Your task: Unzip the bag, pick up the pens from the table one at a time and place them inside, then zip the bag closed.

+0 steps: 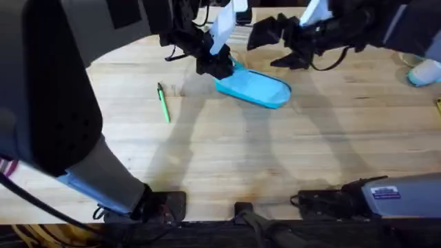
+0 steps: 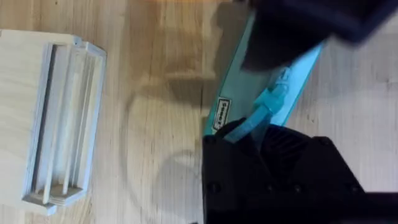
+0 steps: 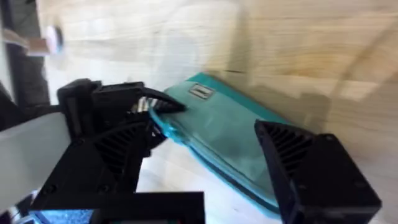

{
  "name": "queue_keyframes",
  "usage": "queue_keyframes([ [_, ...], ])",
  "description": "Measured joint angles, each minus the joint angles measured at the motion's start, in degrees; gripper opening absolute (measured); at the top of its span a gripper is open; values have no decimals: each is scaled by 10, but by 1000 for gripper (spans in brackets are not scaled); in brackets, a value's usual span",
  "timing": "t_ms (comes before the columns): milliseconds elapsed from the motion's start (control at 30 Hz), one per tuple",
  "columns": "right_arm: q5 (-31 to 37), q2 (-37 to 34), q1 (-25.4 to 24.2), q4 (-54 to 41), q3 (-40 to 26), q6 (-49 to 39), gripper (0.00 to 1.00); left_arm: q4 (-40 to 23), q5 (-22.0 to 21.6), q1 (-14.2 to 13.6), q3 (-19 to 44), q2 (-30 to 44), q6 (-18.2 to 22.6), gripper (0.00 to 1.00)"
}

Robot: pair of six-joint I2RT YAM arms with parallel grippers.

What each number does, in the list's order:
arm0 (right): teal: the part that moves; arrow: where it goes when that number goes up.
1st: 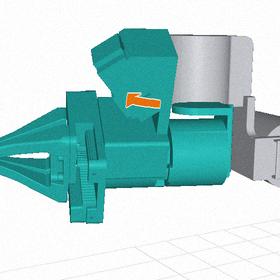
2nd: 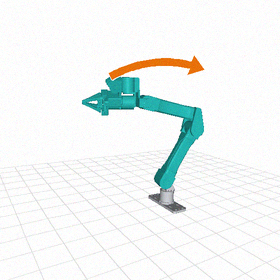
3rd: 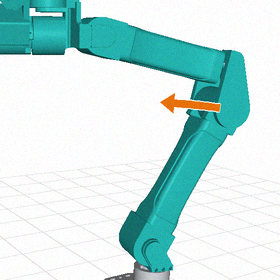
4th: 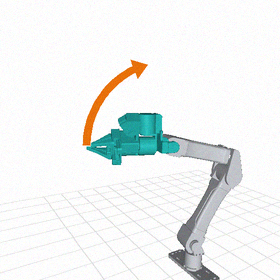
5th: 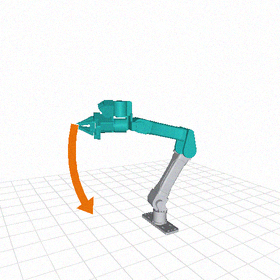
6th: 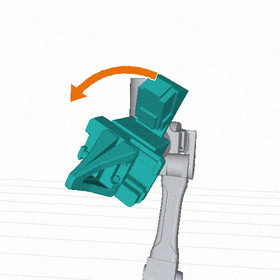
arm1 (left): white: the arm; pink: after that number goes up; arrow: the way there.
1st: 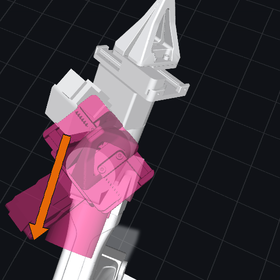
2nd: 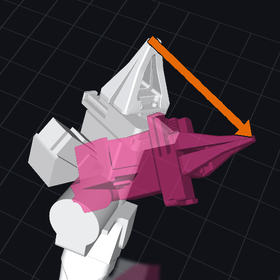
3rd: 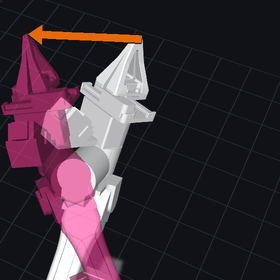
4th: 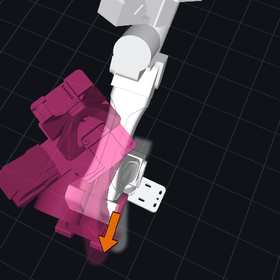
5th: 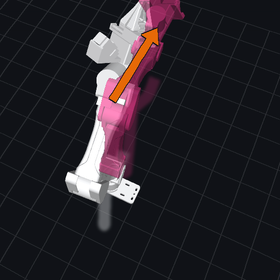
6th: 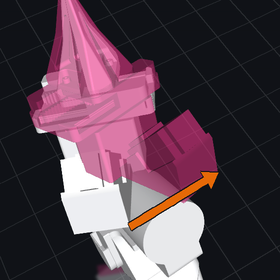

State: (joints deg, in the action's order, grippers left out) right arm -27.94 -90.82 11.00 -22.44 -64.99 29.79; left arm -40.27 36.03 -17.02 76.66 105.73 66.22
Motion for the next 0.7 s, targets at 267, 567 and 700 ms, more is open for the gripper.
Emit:
queue_keyframes([
  [267, 71, 76, -37, -95, -18, -93, 996, 0, 0, 0, 0, 0, 0, 42],
  [567, 96, 107, -37, -137, -38, -134, 997, 0, 0, 0, 0, 0, 0, 42],
  [700, 99, 107, -37, -137, -38, -136, 997, 0, 2, 0, 0, 0, 3, 180],
])
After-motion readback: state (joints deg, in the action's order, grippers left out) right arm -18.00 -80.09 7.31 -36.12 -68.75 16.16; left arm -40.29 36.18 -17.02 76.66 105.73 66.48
